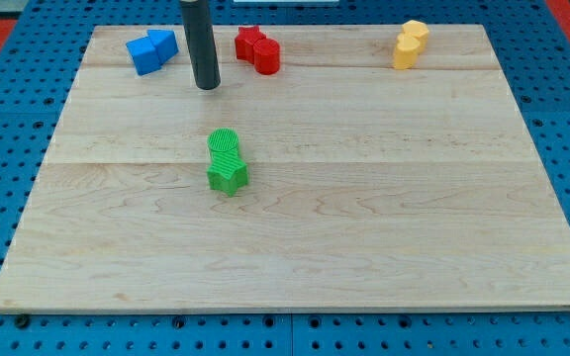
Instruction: Point your arm at green star
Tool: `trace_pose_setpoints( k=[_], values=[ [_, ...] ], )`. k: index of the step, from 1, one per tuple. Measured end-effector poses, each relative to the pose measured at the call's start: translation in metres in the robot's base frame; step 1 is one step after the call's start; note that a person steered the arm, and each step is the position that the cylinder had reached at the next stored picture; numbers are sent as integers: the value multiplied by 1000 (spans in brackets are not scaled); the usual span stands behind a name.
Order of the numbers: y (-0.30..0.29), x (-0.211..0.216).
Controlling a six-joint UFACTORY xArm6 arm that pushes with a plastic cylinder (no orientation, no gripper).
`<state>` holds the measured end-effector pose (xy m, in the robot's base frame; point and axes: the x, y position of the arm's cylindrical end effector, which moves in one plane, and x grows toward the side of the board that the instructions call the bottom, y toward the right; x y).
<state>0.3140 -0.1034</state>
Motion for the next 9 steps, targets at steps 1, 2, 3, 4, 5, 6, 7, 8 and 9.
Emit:
trace_pose_setpoints(
  k=[1, 2, 3, 4, 5, 6, 7, 8, 9],
  values=[
    [0, 0],
    [0, 0],
    [2, 0],
    [2, 0],
    [5, 0],
    [5, 0],
    [5, 0],
    [8, 0],
    [9, 0]
  ],
)
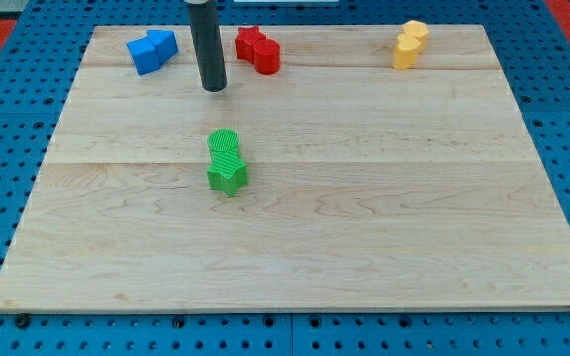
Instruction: Point your arm at green star
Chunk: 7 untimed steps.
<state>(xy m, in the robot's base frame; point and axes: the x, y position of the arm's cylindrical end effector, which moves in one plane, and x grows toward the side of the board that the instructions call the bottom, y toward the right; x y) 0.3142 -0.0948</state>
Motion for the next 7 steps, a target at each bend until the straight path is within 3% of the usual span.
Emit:
trace_pose_setpoints(
  k=[2, 4, 5, 6, 7],
  values=[
    [6, 8],
    [-30, 121],
    [-22, 197],
    [17, 198],
    [15, 159]
  ],
)
